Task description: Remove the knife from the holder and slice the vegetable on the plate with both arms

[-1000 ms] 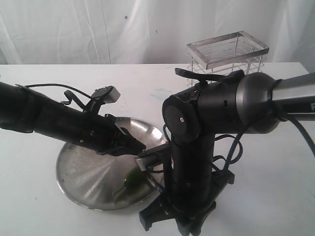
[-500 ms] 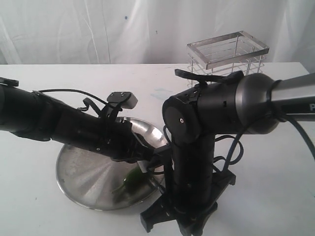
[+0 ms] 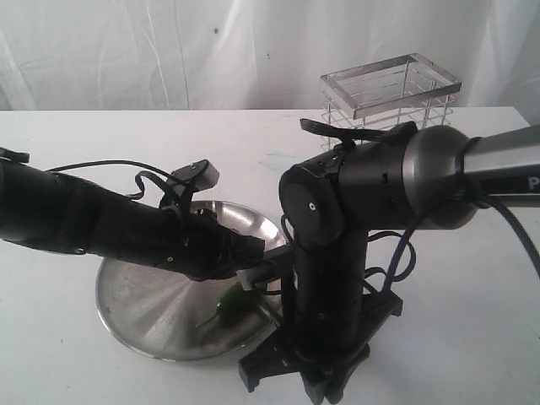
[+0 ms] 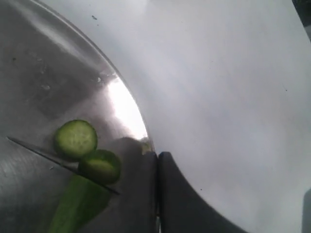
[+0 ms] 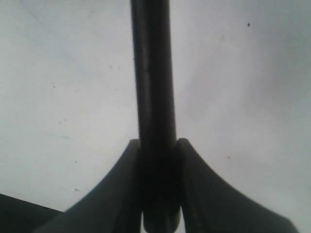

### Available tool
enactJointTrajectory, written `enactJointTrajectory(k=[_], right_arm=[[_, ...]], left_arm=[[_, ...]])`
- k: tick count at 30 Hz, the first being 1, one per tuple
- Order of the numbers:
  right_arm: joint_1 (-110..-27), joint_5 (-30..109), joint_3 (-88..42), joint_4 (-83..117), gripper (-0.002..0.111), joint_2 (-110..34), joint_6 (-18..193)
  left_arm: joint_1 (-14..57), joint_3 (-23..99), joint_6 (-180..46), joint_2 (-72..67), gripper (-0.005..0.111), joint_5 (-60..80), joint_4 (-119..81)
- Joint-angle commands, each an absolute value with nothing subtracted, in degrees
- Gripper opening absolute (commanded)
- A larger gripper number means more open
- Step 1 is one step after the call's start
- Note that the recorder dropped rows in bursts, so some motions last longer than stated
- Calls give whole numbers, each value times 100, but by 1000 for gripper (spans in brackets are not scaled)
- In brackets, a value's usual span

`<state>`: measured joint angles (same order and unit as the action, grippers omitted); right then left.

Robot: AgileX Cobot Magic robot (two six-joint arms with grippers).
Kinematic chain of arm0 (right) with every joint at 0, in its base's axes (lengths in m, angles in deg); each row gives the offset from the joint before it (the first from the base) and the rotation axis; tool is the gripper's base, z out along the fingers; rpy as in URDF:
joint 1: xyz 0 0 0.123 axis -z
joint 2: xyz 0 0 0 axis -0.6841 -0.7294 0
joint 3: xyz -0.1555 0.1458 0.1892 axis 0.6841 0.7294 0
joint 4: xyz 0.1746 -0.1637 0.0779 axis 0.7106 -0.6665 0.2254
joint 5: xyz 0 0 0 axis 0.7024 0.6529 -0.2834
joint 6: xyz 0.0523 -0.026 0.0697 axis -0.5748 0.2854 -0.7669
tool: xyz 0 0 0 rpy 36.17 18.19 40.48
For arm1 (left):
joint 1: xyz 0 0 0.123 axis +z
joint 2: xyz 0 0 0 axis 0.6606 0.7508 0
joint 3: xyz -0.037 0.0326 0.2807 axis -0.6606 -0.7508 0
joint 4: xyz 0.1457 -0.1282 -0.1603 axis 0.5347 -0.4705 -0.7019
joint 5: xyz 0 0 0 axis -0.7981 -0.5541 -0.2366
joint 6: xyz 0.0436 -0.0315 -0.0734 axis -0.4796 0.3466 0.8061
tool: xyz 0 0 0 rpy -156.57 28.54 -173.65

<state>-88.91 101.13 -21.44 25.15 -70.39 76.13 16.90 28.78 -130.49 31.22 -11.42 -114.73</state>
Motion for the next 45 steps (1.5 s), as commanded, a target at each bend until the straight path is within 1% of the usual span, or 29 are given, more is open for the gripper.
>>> enactJointTrajectory(k=[1, 5, 10, 16, 20, 25, 31, 45], right_arm=[[-8882, 10061, -2141, 2506, 0, -6968, 7662], [-8882, 10041, -2141, 2506, 0, -6968, 7662], [-8882, 9938, -2141, 2519, 0, -6968, 7649], [-8882, 9928, -2141, 2529, 0, -6968, 7649], [-8882, 9963, -2141, 2542, 0, -6968, 7649], [-8882, 9963, -2141, 2542, 0, -6968, 7649], [-8882, 9950, -2141, 2542, 0, -6968, 7649], [-8882, 9852, -2141, 2542, 0, -6968, 7649]], left_arm=[[1668, 2830, -12999, 3118, 0, -881, -11655], [1668, 2830, -13055, 3118, 0, -487, -11655], [1668, 2867, -13017, 3131, 0, -579, -11676], [1837, 3202, -12755, 3620, 0, -1572, -11647], [1956, 3413, -12760, 3909, 0, -1686, -11620], [1956, 3512, -13050, 3935, 0, -1408, -11548], [1956, 3487, -13029, 3935, 0, -461, -10802], [1946, 3188, -13043, 4009, 0, -459, -10546]])
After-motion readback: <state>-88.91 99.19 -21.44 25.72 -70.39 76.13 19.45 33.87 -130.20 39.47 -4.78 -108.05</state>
